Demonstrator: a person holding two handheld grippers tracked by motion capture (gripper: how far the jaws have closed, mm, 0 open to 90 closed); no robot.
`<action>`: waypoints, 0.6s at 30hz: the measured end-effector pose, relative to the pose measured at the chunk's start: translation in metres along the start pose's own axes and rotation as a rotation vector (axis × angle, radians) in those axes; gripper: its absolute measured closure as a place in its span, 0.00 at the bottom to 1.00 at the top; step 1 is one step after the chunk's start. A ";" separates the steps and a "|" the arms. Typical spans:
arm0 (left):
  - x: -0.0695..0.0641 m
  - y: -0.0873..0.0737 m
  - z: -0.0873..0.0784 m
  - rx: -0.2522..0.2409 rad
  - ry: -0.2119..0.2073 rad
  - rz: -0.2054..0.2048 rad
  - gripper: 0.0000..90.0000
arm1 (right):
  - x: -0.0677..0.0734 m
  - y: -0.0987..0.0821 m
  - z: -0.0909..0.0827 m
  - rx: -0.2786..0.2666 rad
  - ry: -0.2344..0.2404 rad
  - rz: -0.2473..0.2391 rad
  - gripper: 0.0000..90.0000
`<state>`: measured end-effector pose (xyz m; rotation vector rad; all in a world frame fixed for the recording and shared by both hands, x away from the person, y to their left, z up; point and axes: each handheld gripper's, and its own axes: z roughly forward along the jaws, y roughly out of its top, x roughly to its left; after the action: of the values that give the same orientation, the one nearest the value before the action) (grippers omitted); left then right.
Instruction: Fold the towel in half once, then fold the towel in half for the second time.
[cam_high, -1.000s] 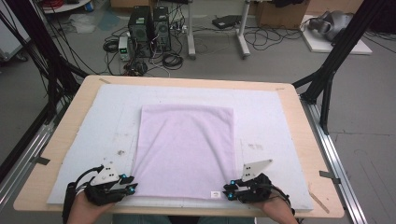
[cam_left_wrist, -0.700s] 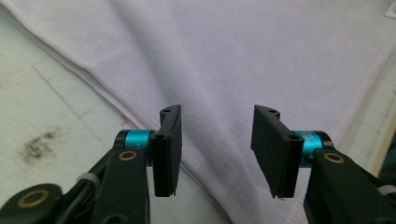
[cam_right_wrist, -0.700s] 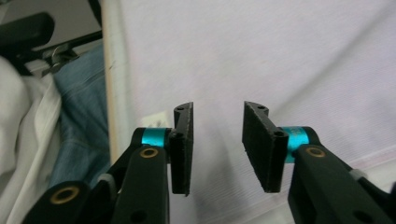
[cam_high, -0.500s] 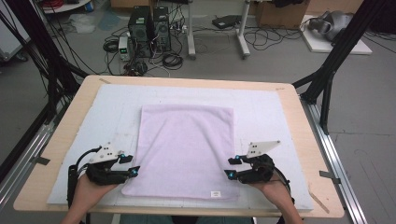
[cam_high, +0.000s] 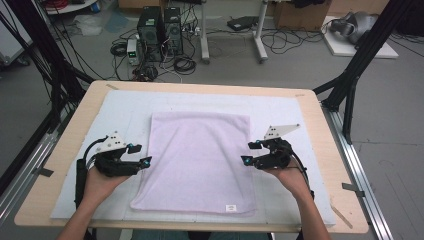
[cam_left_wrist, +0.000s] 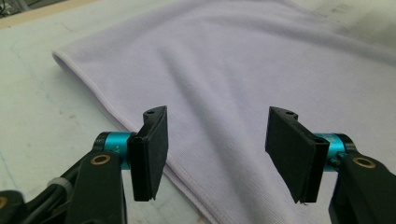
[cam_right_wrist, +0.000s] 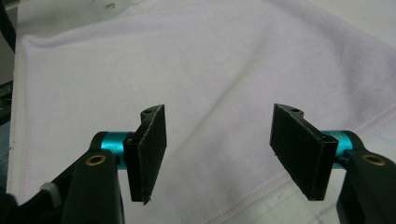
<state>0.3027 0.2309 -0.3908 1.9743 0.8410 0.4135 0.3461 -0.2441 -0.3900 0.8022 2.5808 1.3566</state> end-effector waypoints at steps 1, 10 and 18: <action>0.001 0.002 0.001 -0.002 0.001 -0.003 0.44 | -0.001 0.002 0.000 -0.001 -0.001 -0.006 0.39; 0.010 0.008 0.003 -0.018 0.016 -0.014 0.44 | -0.006 0.013 0.004 0.014 0.000 -0.018 0.39; 0.025 0.016 0.008 -0.016 0.034 -0.047 0.45 | -0.016 0.018 0.007 0.020 -0.008 -0.020 0.39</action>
<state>0.3319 0.2376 -0.3822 1.9342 0.9013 0.4258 0.3695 -0.2390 -0.3824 0.7809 2.5929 1.3211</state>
